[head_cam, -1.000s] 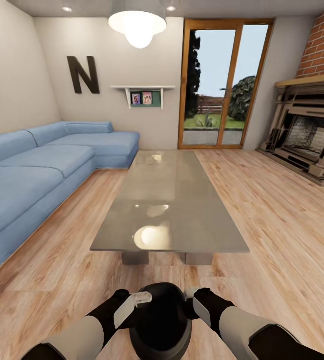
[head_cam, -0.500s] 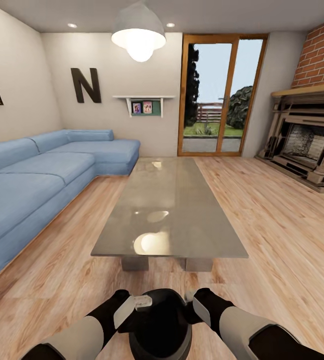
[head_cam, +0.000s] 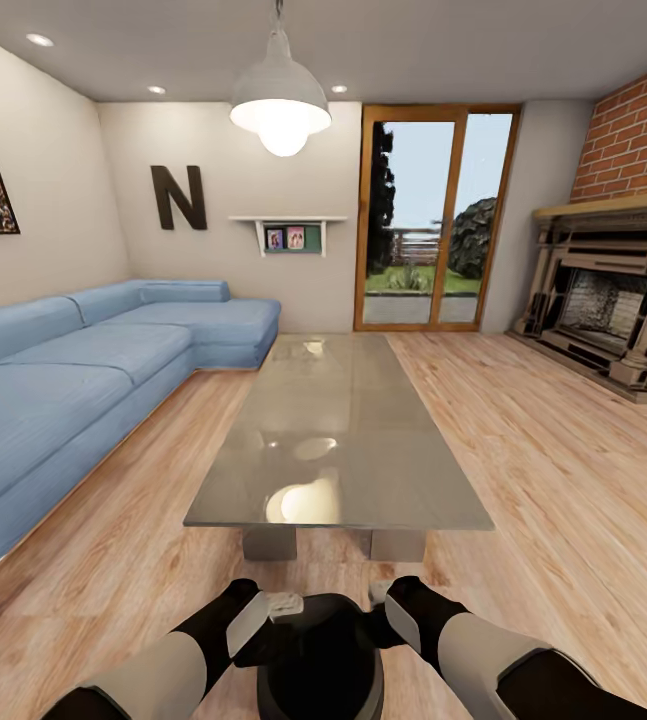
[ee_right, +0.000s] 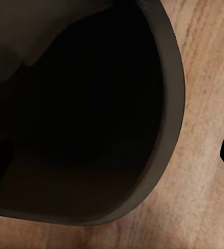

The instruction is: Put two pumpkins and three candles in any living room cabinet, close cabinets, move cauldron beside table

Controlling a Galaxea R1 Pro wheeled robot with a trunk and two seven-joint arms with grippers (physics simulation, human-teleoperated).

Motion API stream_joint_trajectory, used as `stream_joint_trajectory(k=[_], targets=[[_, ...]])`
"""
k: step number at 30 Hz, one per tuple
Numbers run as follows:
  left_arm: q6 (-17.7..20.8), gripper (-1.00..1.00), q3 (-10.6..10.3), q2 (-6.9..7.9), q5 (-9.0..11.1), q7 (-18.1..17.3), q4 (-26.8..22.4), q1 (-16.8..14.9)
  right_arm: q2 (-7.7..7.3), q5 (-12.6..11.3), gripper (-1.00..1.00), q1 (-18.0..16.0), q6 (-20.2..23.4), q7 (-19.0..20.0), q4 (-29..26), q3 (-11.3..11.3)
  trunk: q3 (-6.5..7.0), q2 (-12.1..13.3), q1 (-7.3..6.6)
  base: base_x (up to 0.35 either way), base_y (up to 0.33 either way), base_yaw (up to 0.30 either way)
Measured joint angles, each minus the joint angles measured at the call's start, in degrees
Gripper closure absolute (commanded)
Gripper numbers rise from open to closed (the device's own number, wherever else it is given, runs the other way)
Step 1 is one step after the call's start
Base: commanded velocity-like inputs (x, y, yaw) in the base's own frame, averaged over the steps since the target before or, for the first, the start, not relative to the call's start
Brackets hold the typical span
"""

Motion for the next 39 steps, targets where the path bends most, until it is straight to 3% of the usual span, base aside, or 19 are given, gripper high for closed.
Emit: stream_joint_trajectory(k=[5,19,24,39], targets=[[0.0,-1.0,0.0,0.24,0.0,0.0,0.0,0.0,0.0,0.0,-1.0,0.0,0.0,0.0,-0.1,0.0,0.44,0.0,-0.05,0.0,0.0,0.0],[0.1,-1.0,0.0,0.28,0.0,0.0,0.0,0.0,0.0,0.0,-1.0,0.0,0.0,0.0,-0.2,-0.1,2.96,5.6,-3.11,0.0,0.0,0.0],[0.0,-1.0,-0.1,0.28,0.0,0.0,0.0,0.0,0.0,0.0,-1.0,0.0,0.0,0.0,-0.2,-0.1,2.97,5.6,-3.11,-0.046,-0.009,0.0],[0.0,-1.0,-0.1,0.29,0.0,0.1,0.1,0.0,0.0,0.0,-1.0,0.0,0.0,0.0,-0.2,0.0,2.96,5.6,-3.09,-0.291,-0.036,0.0]])
